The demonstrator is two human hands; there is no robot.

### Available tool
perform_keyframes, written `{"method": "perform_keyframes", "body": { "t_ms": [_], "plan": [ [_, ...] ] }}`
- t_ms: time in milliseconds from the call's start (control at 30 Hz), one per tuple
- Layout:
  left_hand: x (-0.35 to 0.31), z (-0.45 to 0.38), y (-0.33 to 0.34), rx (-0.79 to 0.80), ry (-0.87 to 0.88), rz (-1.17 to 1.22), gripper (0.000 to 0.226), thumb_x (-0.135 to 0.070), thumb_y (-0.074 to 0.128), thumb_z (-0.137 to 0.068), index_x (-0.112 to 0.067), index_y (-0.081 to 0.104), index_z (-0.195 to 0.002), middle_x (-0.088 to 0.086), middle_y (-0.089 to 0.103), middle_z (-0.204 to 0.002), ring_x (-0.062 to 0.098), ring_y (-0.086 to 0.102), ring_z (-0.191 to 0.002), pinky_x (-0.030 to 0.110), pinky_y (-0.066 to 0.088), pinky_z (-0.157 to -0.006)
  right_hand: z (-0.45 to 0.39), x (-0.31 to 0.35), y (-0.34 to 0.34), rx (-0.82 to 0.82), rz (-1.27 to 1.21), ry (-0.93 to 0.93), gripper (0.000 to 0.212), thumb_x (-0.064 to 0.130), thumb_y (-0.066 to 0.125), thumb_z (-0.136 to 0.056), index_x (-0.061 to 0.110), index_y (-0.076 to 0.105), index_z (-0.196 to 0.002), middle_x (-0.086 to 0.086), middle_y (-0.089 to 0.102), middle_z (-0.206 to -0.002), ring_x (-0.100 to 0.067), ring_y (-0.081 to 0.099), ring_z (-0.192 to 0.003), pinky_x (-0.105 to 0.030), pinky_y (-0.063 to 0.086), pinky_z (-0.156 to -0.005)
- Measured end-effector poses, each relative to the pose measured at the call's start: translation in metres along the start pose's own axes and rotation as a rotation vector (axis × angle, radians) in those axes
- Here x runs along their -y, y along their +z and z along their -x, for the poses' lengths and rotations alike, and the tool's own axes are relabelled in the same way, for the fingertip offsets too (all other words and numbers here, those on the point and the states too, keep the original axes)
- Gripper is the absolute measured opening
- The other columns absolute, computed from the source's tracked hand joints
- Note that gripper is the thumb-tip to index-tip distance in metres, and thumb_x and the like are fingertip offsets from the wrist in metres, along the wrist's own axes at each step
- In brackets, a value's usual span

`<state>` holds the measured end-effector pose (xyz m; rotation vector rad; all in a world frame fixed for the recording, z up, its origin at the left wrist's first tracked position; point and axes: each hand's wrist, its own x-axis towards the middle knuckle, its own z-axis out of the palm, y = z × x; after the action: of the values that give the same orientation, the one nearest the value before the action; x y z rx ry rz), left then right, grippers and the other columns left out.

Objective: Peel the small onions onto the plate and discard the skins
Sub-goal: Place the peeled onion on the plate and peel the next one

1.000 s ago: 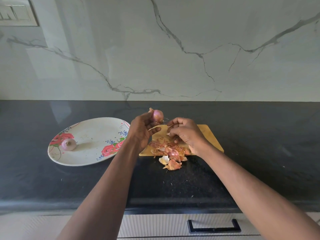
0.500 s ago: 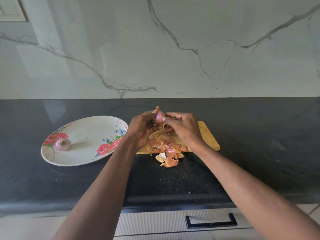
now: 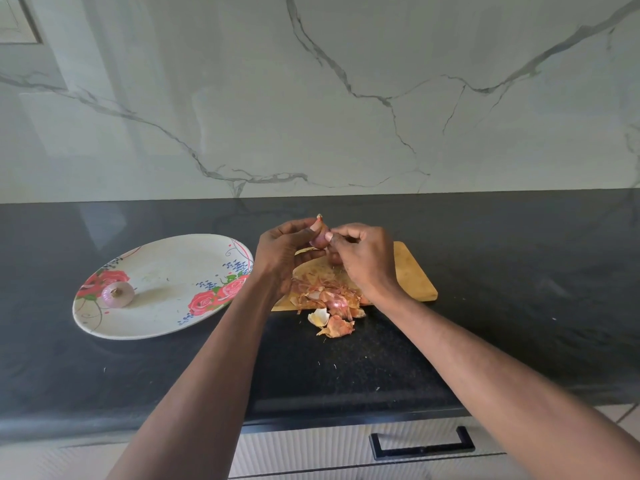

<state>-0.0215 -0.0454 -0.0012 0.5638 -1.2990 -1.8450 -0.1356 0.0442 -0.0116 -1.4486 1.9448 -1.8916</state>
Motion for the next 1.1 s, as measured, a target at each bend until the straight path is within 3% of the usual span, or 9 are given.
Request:
{"method": "perform_keyframes", "body": {
  "t_ms": [133, 267, 467, 733, 933, 1000, 1100],
  "plan": [
    [0.001, 0.001, -0.001, 0.0, 0.028, -0.029, 0.011, -0.008, 0.074, -0.087, -0.004, 0.075, -0.097, 0.013, 0.075, -0.086, 0.021, 0.071, -0.08, 0.031, 0.059, -0.069, 0.002, 0.001, 0.0, -0.012, 0.051, -0.027, 0.014, 0.012, 0.069, -0.093, 0.011, 0.08, -0.085, 0.003, 0.076, -0.078, -0.015, 0.07, -0.069, -0.045, 0.06, -0.063],
    [0.001, 0.003, -0.002, 0.004, 0.042, -0.034, 0.01, -0.007, 0.073, -0.088, -0.005, 0.076, -0.097, 0.011, 0.075, -0.086, 0.021, 0.071, -0.08, 0.033, 0.059, -0.071, 0.004, 0.004, -0.001, 0.004, 0.048, -0.014, 0.016, 0.026, 0.071, -0.091, 0.017, 0.081, -0.082, 0.005, 0.075, -0.071, -0.021, 0.069, -0.062, -0.045, 0.056, -0.056],
    [0.0, 0.006, -0.001, 0.044, 0.046, -0.084, 0.011, -0.01, 0.074, -0.087, -0.005, 0.077, -0.097, 0.016, 0.075, -0.086, 0.024, 0.071, -0.08, 0.032, 0.059, -0.07, 0.006, 0.007, -0.006, 0.033, -0.132, 0.086, 0.016, 0.03, 0.076, -0.079, 0.015, 0.081, -0.074, -0.001, 0.076, -0.073, -0.031, 0.074, -0.071, -0.057, 0.059, -0.067],
    [0.003, 0.007, 0.001, 0.053, 0.046, -0.09, 0.015, -0.009, 0.072, -0.088, -0.002, 0.076, -0.101, 0.02, 0.073, -0.085, 0.026, 0.071, -0.076, 0.032, 0.059, -0.069, 0.006, 0.01, -0.003, -0.042, 0.038, 0.061, 0.017, 0.017, 0.082, -0.077, 0.007, 0.073, -0.066, -0.002, 0.072, -0.064, -0.023, 0.069, -0.062, -0.042, 0.058, -0.057],
    [0.0, 0.0, -0.002, 0.014, -0.031, 0.092, 0.013, -0.005, 0.063, -0.094, 0.0, 0.071, -0.103, 0.014, 0.075, -0.089, 0.021, 0.072, -0.076, 0.028, 0.06, -0.065, 0.002, 0.019, -0.009, -0.038, -0.215, 0.244, 0.01, -0.001, 0.066, -0.089, 0.002, 0.073, -0.081, -0.008, 0.073, -0.068, -0.011, 0.071, -0.06, -0.022, 0.052, -0.051],
    [-0.001, 0.0, -0.003, 0.018, -0.037, 0.111, 0.013, -0.005, 0.061, -0.096, 0.001, 0.069, -0.104, 0.014, 0.075, -0.088, 0.02, 0.072, -0.075, 0.028, 0.061, -0.065, 0.003, 0.019, -0.009, -0.026, -0.241, 0.206, 0.012, -0.001, 0.066, -0.089, 0.008, 0.074, -0.089, -0.007, 0.074, -0.074, -0.013, 0.072, -0.063, -0.024, 0.055, -0.052],
    [-0.001, 0.0, -0.005, 0.022, -0.027, 0.111, 0.014, -0.004, 0.062, -0.095, 0.002, 0.07, -0.104, 0.016, 0.074, -0.092, 0.022, 0.071, -0.079, 0.03, 0.062, -0.069, 0.005, 0.016, -0.006, -0.014, -0.113, 0.035, 0.006, 0.018, 0.075, -0.088, 0.023, 0.078, -0.086, -0.001, 0.076, -0.077, -0.02, 0.071, -0.069, -0.032, 0.057, -0.06]
  ]
}}
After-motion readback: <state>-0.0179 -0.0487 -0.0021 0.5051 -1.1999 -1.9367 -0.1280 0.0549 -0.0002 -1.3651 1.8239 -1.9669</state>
